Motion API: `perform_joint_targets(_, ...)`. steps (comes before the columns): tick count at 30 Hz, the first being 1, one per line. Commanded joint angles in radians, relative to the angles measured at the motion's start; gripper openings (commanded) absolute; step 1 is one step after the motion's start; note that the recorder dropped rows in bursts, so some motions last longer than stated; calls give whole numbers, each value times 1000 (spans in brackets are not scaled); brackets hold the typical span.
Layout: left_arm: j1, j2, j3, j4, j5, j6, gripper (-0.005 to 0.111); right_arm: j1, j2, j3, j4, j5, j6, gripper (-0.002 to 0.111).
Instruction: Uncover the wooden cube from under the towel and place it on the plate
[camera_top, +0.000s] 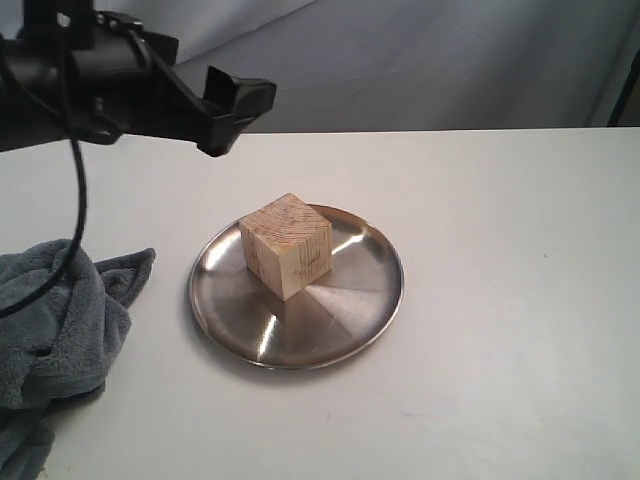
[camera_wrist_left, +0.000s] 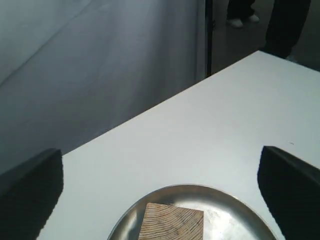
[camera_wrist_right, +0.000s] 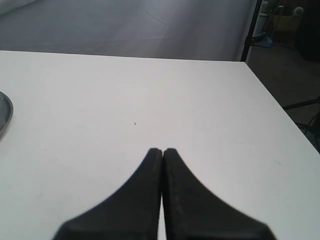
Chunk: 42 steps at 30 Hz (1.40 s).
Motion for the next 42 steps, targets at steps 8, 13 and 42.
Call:
perform_joint_targets(8, -4, -265, 124, -2, 6, -36, 104, 1, -5, 3, -1, -6, -8, 0)
perform_joint_targets(13, -4, -329, 187, -2, 6, -36, 104, 1, -5, 3, -1, -6, -8, 0)
perform_joint_targets(42, -4, -749, 527, -2, 49, -170, 0, 1, -5, 3, -1, -6, -8, 0)
